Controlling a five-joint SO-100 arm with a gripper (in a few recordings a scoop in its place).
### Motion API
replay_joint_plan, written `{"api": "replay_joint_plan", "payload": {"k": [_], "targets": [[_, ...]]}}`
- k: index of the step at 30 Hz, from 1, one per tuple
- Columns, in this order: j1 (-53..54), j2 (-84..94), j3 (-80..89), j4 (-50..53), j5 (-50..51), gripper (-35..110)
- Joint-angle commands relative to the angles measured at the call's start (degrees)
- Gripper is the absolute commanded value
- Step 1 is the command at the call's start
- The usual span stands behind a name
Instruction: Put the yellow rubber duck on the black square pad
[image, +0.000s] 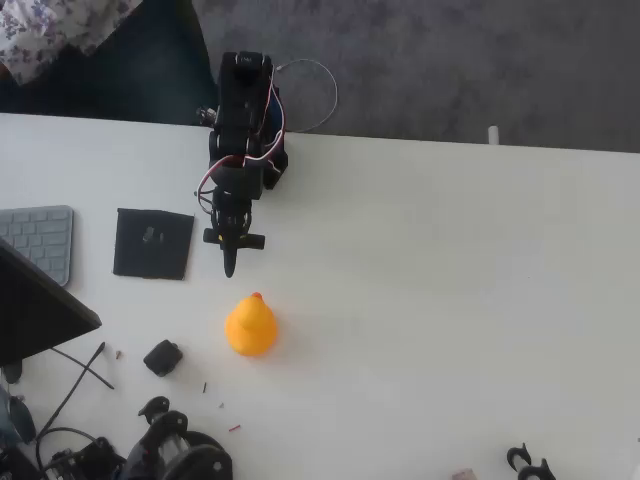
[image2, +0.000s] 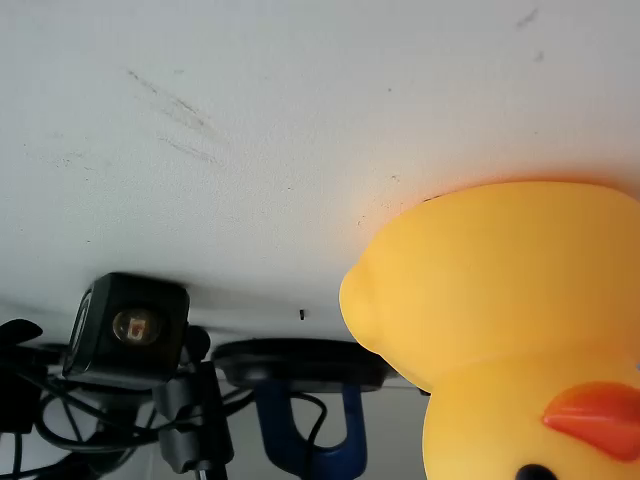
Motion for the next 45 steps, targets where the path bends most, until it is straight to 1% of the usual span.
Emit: {"api": "replay_joint_plan", "payload": {"k": [1,27,38,45], "targets": [[0.4,1.3,1.1,0.1,-0.3,16],[0.9,1.7,-0.1,0.0,-0.6,16],[1.1,16.9,-12.6,0.0,-0.9,16],[1.1,18.0,-21.5,0.0,-1.0,16]]}}
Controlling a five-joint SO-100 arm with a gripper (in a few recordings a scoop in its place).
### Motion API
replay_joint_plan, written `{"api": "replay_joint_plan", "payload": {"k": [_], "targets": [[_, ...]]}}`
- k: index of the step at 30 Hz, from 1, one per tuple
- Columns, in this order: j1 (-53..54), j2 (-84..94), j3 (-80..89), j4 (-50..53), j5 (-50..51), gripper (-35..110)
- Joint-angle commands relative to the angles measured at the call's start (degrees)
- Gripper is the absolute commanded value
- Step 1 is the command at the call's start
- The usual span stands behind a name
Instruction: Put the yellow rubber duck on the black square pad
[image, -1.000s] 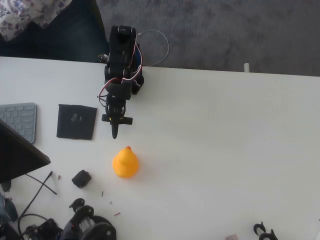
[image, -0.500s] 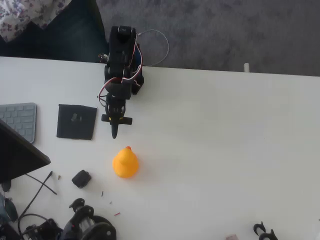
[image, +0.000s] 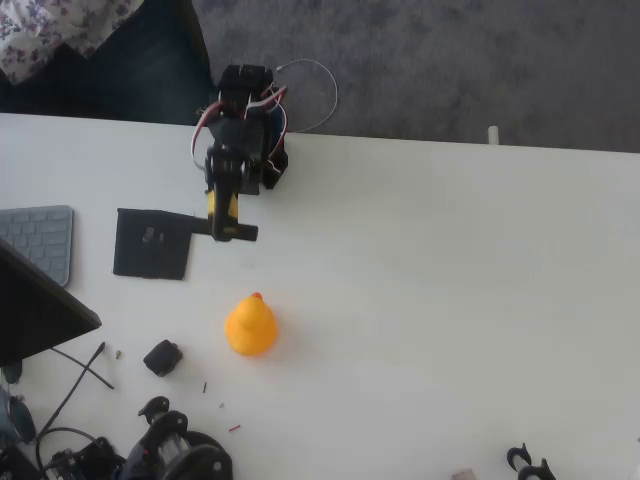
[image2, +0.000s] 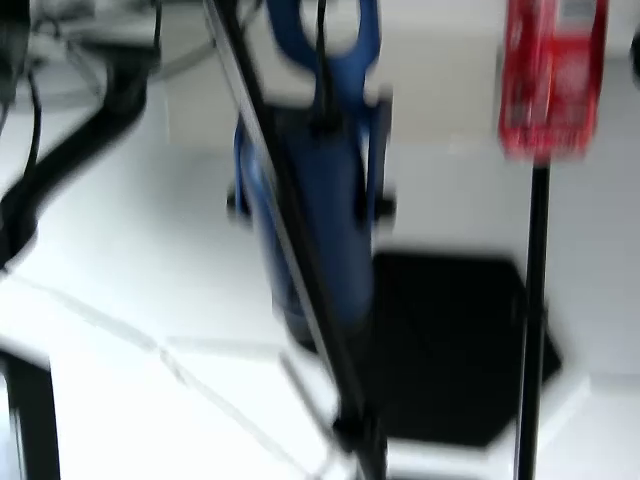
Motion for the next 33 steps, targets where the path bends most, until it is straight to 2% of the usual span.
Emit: {"api": "replay_joint_plan", "payload": {"k": [1,6,14,27,33], "targets": [[1.0,0.9,-5.4,0.0,-1.0,16],[0.4,-3.1,-9.0,0.0,-4.0,16],[0.2,-19.3,-18.3,0.0,-24.4,16],[0.1,-50.4,-31.0,0.0,-49.0,16],[0.7,-55.7,-31.2,0.0,-52.6,16]]}}
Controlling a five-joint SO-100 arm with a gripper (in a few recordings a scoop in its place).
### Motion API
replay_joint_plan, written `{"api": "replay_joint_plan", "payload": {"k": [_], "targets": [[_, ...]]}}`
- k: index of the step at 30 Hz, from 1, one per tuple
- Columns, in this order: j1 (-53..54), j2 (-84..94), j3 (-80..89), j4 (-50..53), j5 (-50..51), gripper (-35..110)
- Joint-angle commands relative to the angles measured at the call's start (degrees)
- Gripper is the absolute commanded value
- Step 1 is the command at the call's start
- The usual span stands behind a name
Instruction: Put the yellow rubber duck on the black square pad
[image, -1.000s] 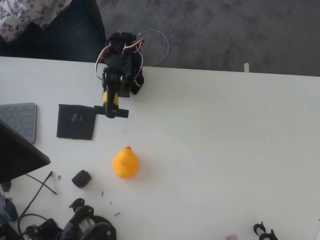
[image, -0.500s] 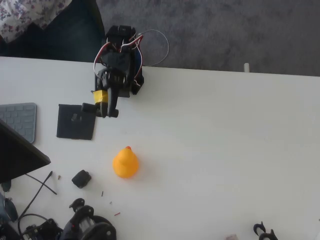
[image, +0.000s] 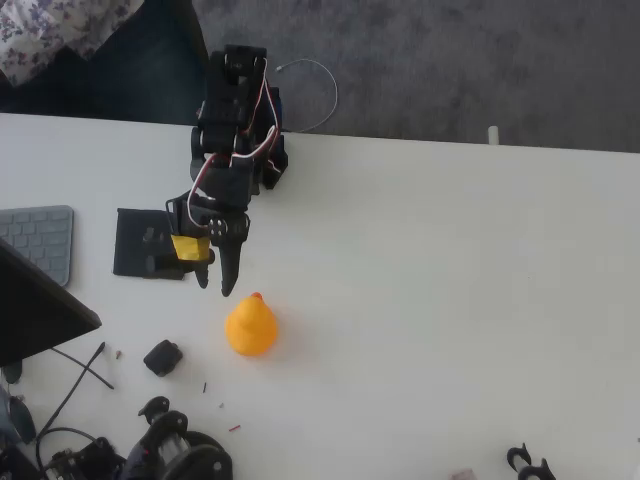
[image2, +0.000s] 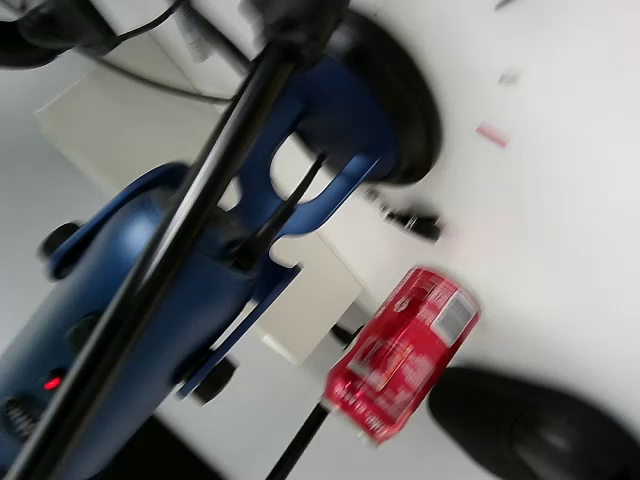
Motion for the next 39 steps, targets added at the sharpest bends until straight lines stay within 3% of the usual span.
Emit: {"api": "replay_joint_plan", "payload": {"k": [1,9,16,25,32,39], "targets": [[0.7,0.4,-2.2,0.6,-1.4,16],[-0.1,-0.5,-0.5,0.1,-2.8,16],[-3.8,-0.7,0.2,0.7,-14.9,16],[-3.6,-0.8,0.4,1.3,-21.6,16],[-4.0,-3.7,2.0,15.3,-26.2,16],[-3.6,-4.0,2.1,16.2,-26.3,16]]}}
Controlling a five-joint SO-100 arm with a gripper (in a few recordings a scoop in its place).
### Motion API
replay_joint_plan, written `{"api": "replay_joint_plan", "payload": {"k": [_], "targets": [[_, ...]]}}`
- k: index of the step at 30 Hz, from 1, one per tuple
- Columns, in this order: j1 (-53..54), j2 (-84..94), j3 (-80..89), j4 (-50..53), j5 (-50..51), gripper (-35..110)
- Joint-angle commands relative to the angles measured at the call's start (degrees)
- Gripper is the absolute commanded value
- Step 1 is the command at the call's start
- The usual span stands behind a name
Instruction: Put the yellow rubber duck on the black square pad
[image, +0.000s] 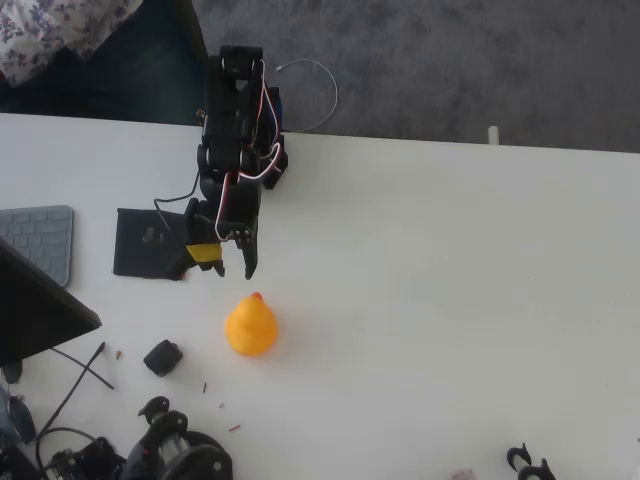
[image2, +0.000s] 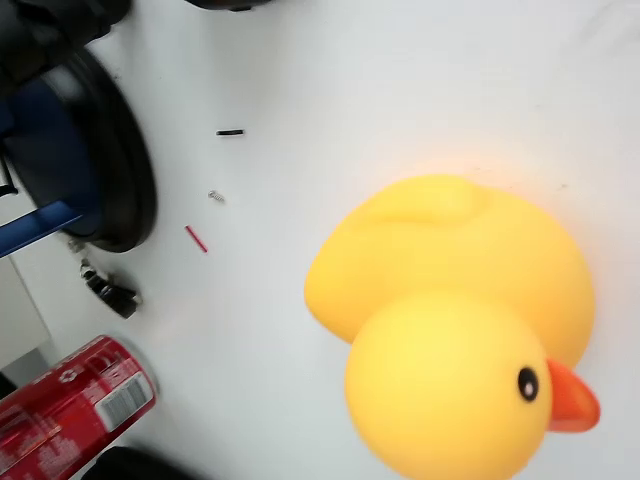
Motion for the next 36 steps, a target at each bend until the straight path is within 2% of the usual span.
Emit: {"api": "replay_joint_plan", "payload": {"k": [1,10,19,26,36], "targets": [[0.1,0.2,0.3,0.4,-0.6,16],[0.0,-5.0,-0.4,0.4,-0.7,18],[0.3,-8.7,-0.6,-2.6,-0.7,42],[5.2,-16.7,-0.6,-14.9,-0.7,42],[5.1,-24.0,-0.6,-16.1,0.0,42]]}}
